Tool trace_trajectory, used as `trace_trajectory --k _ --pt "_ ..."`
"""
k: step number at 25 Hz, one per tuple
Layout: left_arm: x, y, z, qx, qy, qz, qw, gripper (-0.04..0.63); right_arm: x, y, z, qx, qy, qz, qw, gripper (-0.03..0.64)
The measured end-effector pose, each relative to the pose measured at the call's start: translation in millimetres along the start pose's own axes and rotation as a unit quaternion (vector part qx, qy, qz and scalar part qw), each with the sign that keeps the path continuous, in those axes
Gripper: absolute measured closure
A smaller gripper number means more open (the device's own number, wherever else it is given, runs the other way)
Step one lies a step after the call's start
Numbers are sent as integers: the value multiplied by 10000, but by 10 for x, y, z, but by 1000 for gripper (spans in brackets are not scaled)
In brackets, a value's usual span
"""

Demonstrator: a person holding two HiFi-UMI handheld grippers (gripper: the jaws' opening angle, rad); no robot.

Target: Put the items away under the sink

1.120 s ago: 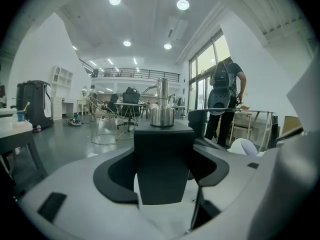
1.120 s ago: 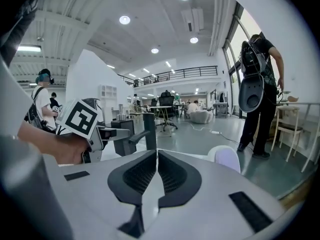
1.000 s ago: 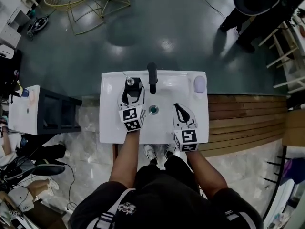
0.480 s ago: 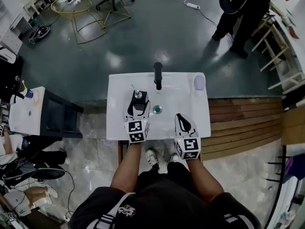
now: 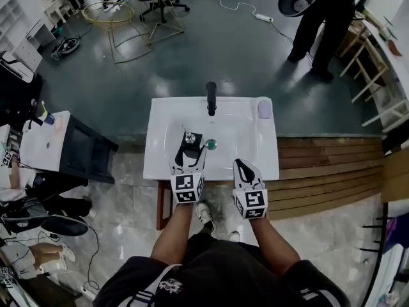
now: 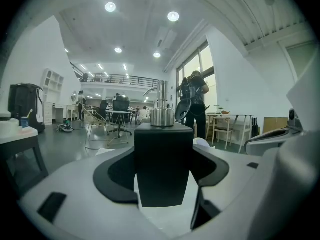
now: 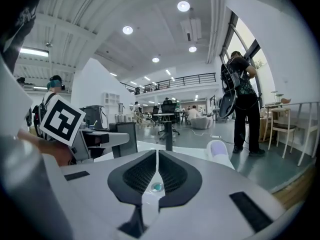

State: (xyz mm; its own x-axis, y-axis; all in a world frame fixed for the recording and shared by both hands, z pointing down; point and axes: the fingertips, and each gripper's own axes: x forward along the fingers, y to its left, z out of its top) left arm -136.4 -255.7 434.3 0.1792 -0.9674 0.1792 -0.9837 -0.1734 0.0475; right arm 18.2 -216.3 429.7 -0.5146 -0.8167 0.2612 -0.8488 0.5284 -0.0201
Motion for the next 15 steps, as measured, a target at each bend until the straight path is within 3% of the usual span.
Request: trace_trajectory --k 9,15 --pt "-781 -564 76 -76 -79 203 9997 284 -911 -18 -50 -65 -171 251 9995 592" --pt "-1366 -858 48 -113 -125 272 9995 284 -1411 233 -142 -115 -303 703 9970 592"
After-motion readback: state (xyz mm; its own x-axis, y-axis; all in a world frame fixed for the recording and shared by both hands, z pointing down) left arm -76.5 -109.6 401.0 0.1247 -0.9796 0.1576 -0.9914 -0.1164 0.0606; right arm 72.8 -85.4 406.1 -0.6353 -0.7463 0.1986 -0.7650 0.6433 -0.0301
